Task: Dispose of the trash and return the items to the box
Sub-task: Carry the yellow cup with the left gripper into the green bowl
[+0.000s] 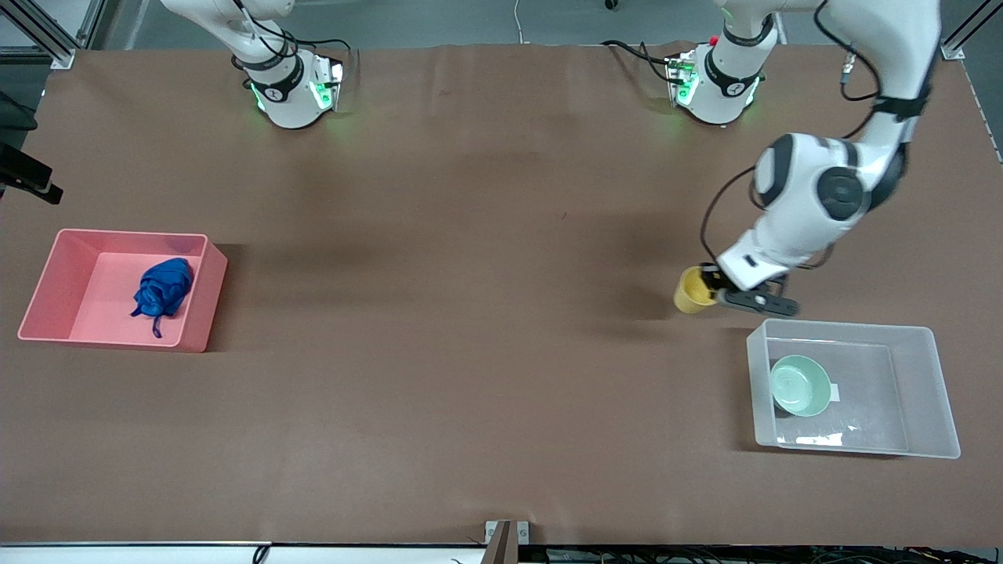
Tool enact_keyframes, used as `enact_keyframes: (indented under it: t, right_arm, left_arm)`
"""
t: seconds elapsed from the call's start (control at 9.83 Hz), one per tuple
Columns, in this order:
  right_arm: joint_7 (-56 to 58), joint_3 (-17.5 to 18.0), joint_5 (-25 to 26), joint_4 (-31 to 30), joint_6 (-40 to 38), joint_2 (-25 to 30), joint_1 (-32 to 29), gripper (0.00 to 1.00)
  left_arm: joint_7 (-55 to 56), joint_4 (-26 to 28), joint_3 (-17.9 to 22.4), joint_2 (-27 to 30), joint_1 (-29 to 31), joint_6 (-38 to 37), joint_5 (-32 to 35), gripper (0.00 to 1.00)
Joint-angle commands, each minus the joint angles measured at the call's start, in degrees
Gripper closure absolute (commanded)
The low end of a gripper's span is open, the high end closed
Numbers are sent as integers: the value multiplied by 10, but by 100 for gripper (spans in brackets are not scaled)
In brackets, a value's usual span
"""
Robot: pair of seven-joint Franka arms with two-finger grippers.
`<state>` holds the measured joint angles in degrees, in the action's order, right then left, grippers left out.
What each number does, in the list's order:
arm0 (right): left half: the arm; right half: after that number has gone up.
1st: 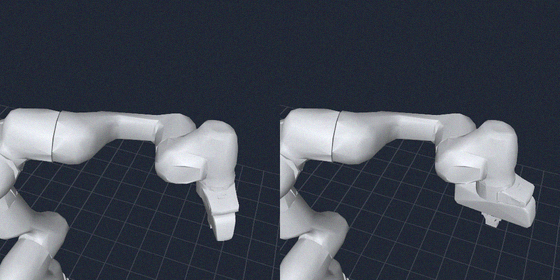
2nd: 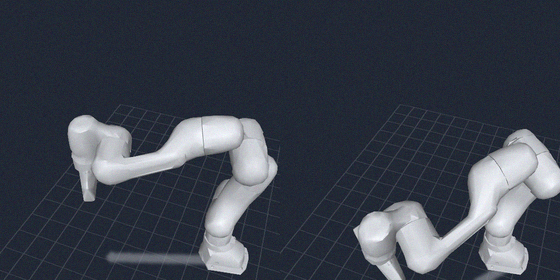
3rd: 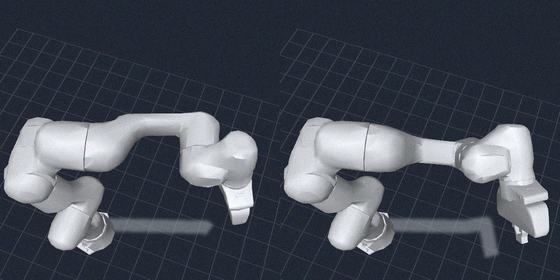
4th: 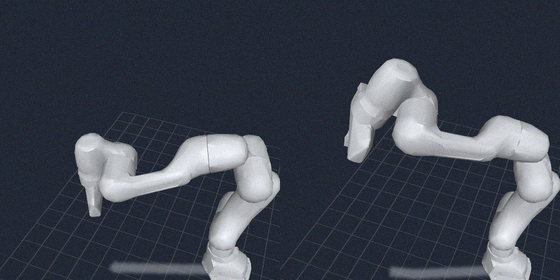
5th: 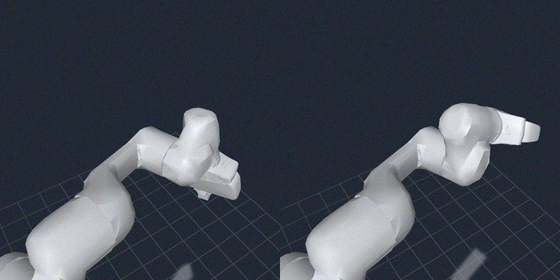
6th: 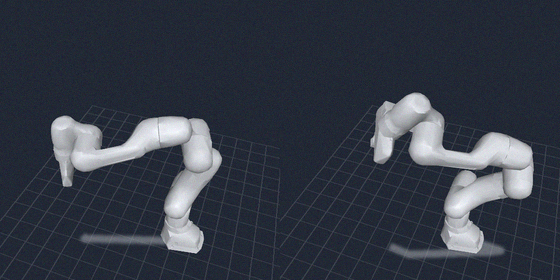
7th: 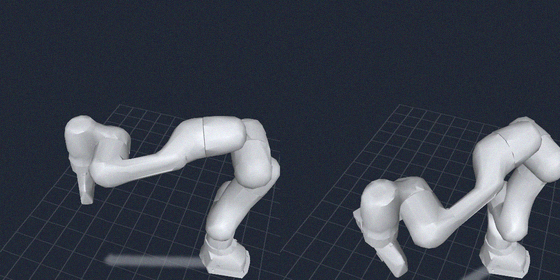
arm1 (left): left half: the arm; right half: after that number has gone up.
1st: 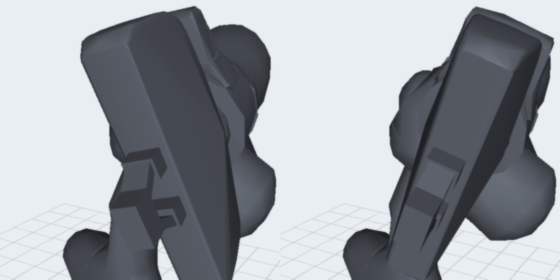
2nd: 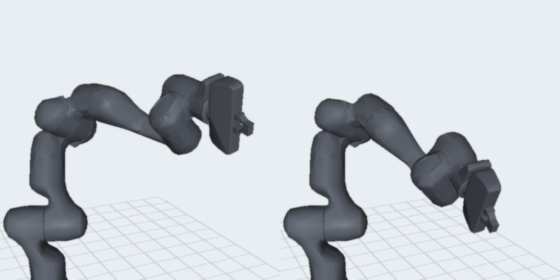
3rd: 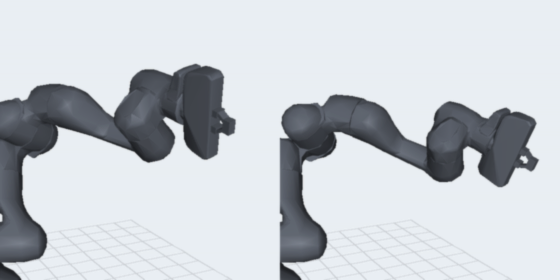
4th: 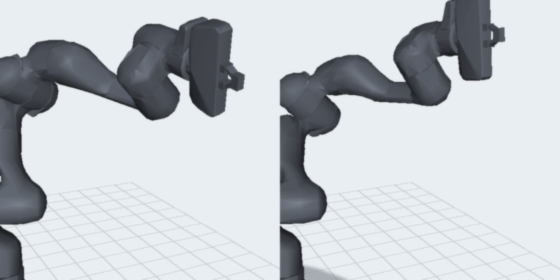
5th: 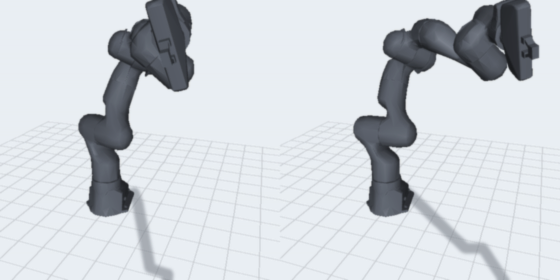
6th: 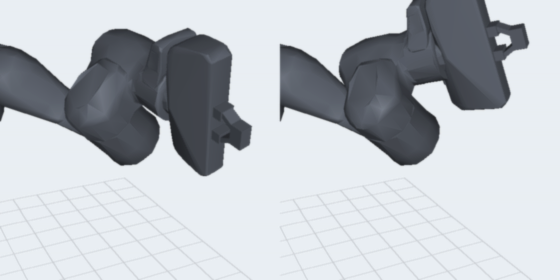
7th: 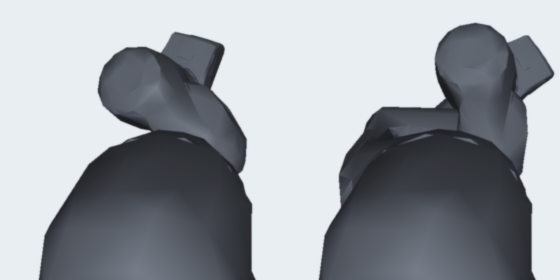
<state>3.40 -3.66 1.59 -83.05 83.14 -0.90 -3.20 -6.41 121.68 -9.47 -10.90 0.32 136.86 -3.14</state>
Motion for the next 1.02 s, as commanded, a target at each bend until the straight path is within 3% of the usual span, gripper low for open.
enact_keyframes:
  t: [0.0, 0.2, 0.41, 0.71, 0.92]
  right_arm:
    - [6, -6, -5, 6, -2, -2, 7, 0]
    - [7, -6, -5, 6, -2, -2, 5, 0]
    - [10, -6, -5, 6, -2, -2, 5, 0]
    - [12, -6, -5, 6, -3, -2, 4, 0]
    - [12, -6, -5, 6, -3, -2, 3, 0]
  left_arm:
    - [-86, -105, 72, -51, 5, -51, 8, 100]
    - [-95, -206, 119, -116, 5, -51, 5, 100]
    - [-98, -287, 140, -199, 10, -50, 5, 100]
    - [-98, -313, 140, -261, 21, -47, 4, 99]
    - [-96, -306, 141, -279, 23, -45, 5, 91]
